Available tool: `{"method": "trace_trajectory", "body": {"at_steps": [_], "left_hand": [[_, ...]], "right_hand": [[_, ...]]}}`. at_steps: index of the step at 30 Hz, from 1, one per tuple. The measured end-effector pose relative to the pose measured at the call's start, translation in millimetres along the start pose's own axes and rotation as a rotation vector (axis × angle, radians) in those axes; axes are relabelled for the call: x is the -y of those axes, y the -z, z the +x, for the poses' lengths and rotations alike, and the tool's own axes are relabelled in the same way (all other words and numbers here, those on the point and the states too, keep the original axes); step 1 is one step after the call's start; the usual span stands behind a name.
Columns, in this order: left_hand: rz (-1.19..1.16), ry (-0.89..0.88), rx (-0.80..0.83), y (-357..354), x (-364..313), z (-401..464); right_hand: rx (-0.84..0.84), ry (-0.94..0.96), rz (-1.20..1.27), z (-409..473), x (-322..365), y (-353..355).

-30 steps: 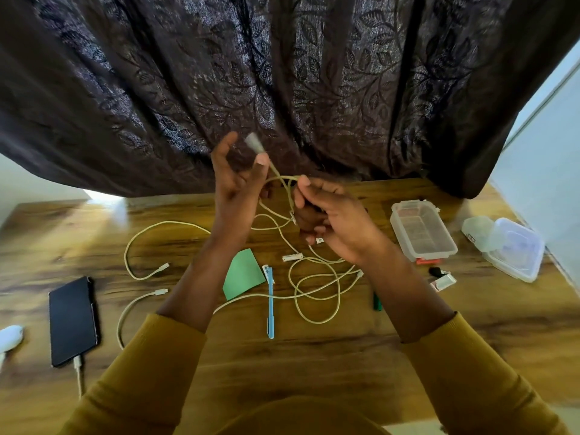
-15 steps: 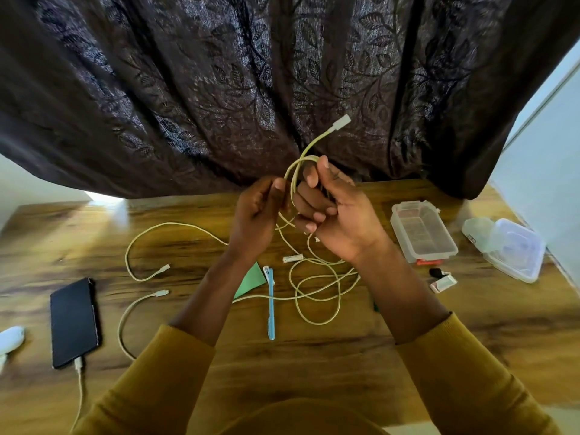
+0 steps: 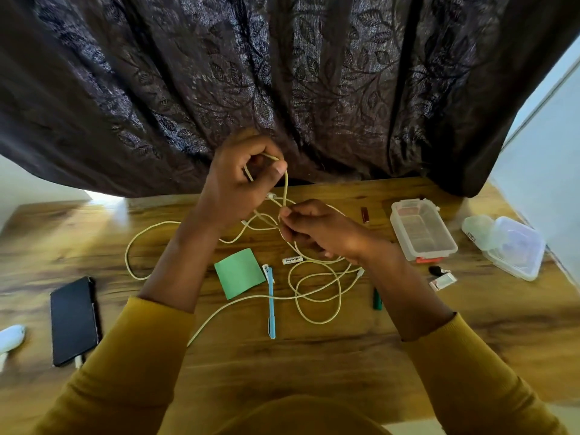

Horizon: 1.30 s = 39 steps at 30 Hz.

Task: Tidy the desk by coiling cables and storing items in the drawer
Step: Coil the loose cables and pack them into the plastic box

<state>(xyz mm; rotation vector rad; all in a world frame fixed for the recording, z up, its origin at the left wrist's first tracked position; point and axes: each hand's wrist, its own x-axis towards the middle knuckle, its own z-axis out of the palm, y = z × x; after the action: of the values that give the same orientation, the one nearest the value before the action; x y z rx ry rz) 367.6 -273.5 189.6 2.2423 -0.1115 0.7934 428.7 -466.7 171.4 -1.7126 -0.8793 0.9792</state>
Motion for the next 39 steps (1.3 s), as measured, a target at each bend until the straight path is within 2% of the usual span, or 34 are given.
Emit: {"method": "trace_trajectory", "body": {"at_steps": [2, 4, 10, 13, 16, 19, 23, 27, 29, 33, 36, 39], "left_hand": [[-0.056, 0.028, 0.033, 0.3, 2.9, 0.1], [-0.211, 0.113, 0.065, 2.5, 8.4, -1.4], [-0.955, 0.517, 0.068, 15.0, 27.6, -15.0], [-1.137, 0.566, 0.063, 12.0, 32.1, -21.7], [-1.041, 0.542, 0.027, -3.3, 30.4, -30.2], [-0.762, 0.522, 0.049, -27.2, 23.7, -42.8], [-0.498, 0.43, 0.222, -55.9, 11.7, -62.6], [-0.266, 0.512, 0.415, -68.3, 3.3, -70.6], [-0.113, 0.461, 0.467, -68.5, -4.9, -68.8], [0.071, 0.253, 0.437, -59.7, -15.2, -56.6], [0.148, 0.172, 0.417, -49.6, -15.0, -44.6], [0.101, 0.191, 0.398, -44.2, -14.6, -41.7]], "right_hand": [[0.043, 0.008, 0.002, -1.3, -2.6, 3.6], [0.086, 0.063, 0.058, -4.1, -4.7, 7.5], [0.138, 0.243, 0.428, -8.7, -6.7, 14.0], [0.181, 0.299, 0.59, -6.8, -6.3, 11.6], [0.172, 0.357, 0.766, -4.2, -3.6, 8.8], [0.116, 0.428, 0.893, -0.9, 3.3, 8.4], [-0.033, 0.516, 0.938, 5.1, 8.4, 12.5], [-0.131, 0.536, 0.918, 11.1, 11.9, 16.5], [-0.226, 0.499, 0.781, 11.6, 12.9, 16.0], [-0.482, 0.406, 0.212, 15.7, 10.2, 8.7], [-0.497, 0.37, -0.048, 21.5, -0.1, 5.7], [-0.507, 0.355, -0.199, 24.5, -7.0, 4.0]]}}
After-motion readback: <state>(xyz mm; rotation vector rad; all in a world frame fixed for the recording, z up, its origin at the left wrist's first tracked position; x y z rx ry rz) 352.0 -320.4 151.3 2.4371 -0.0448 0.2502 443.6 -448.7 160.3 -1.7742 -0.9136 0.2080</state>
